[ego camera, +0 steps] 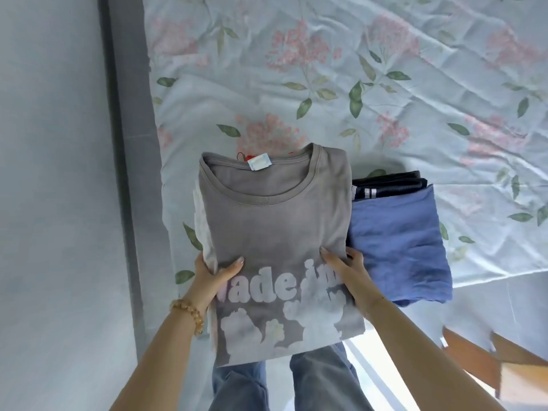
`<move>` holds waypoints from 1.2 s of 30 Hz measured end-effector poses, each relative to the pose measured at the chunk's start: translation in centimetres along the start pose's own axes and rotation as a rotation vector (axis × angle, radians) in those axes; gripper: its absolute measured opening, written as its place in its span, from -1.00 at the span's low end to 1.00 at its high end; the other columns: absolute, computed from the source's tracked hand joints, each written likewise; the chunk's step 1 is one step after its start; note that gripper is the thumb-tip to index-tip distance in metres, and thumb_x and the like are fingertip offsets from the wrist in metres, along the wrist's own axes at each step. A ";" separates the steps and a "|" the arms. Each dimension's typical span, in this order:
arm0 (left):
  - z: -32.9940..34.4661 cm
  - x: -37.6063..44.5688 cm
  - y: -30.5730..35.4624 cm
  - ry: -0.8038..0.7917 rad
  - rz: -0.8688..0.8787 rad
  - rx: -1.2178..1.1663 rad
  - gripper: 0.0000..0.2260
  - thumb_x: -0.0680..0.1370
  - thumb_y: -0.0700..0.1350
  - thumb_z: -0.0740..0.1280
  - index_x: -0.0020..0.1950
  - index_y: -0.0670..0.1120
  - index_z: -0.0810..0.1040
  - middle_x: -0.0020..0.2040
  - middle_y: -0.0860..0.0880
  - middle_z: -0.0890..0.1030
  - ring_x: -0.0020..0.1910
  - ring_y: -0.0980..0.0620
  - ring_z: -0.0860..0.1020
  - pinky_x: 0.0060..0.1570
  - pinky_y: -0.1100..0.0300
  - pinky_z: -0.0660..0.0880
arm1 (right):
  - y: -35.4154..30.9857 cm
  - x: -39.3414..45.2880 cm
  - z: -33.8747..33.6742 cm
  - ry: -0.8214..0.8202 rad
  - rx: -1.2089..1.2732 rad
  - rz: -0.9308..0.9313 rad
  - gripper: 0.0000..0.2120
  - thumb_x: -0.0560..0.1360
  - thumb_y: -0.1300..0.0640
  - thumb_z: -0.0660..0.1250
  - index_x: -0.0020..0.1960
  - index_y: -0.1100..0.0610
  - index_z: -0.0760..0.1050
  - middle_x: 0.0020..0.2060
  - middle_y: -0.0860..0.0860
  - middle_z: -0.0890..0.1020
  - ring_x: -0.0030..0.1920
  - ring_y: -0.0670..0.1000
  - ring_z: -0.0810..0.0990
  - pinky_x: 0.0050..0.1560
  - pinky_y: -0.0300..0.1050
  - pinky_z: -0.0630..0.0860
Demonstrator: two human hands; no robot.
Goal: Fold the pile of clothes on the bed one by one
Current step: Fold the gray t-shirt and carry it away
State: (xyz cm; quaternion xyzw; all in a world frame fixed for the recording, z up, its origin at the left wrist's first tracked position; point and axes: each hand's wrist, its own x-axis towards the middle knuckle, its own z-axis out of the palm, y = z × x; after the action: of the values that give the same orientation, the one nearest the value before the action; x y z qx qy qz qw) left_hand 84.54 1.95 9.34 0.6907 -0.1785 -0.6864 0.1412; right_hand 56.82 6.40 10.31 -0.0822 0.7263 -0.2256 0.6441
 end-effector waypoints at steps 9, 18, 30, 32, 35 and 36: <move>-1.7 2.6 0.4 -0.282 0.035 0.080 -0.18 0.00 0.29 0.62 0.08 -0.17 0.59 0.15 -0.31 0.57 0.02 -0.02 0.65 0.29 0.05 0.43 | -0.7 2.7 1.2 -0.080 -0.258 0.055 -0.17 0.09 -0.50 0.47 0.24 -0.08 0.53 0.14 -0.08 0.63 0.15 -0.08 0.59 0.33 -0.10 0.40; -1.4 3.3 1.0 -0.306 -0.059 0.072 -0.07 -0.13 0.24 0.65 0.12 -0.19 0.60 0.07 -0.22 0.66 0.09 -0.10 0.63 0.23 0.05 0.46 | -1.4 2.1 1.1 -0.268 -0.129 0.062 -0.46 0.31 -0.30 0.42 0.18 -0.04 0.57 -0.01 -0.06 0.71 0.04 -0.07 0.67 0.09 -0.19 0.53; -6.0 2.4 3.9 -0.252 -0.120 0.180 -0.24 0.12 0.26 0.58 0.12 -0.21 0.57 0.06 -0.21 0.66 0.10 -0.11 0.60 0.31 -0.01 0.39 | 1.2 3.8 5.2 -0.117 -0.326 -0.040 0.12 0.07 -0.58 0.37 0.47 -0.05 0.21 0.35 -0.07 0.32 0.41 -0.05 0.24 0.47 0.08 0.18; -5.7 2.3 4.3 -0.252 -0.164 0.194 -0.40 0.31 0.20 0.43 0.19 -0.15 0.49 0.09 -0.11 0.61 0.25 -0.10 0.51 0.34 0.07 0.33 | 1.3 4.2 4.8 -0.017 -0.298 -0.123 0.24 0.02 -0.59 0.39 0.51 -0.03 0.07 0.37 -0.07 0.22 0.43 -0.05 0.16 0.49 0.10 0.15; -4.9 2.8 4.3 -0.298 -0.117 0.287 -0.12 -0.06 0.37 0.57 0.06 -0.15 0.52 0.02 -0.13 0.65 0.04 0.01 0.64 0.07 0.22 0.47 | 1.7 5.4 4.1 -0.113 -0.052 -0.103 0.17 0.08 -0.50 0.46 0.51 -0.01 0.10 0.36 -0.07 0.42 0.37 -0.05 0.41 0.45 0.05 0.29; -4.6 3.1 4.1 -0.307 -0.099 0.294 -0.07 -0.13 0.37 0.58 0.07 -0.13 0.54 0.01 -0.11 0.68 -0.01 0.03 0.66 0.03 0.21 0.49 | 1.5 5.6 4.1 -0.163 -0.003 -0.085 0.12 0.11 -0.48 0.47 0.49 0.00 0.16 0.30 -0.09 0.52 0.30 -0.07 0.49 0.43 0.02 0.33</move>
State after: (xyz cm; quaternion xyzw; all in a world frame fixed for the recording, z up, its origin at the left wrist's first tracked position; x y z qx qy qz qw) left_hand 88.85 -3.38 8.43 0.5992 -0.2620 -0.7561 -0.0239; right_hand 60.19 4.56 4.39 -0.1320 0.6677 -0.2441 0.6908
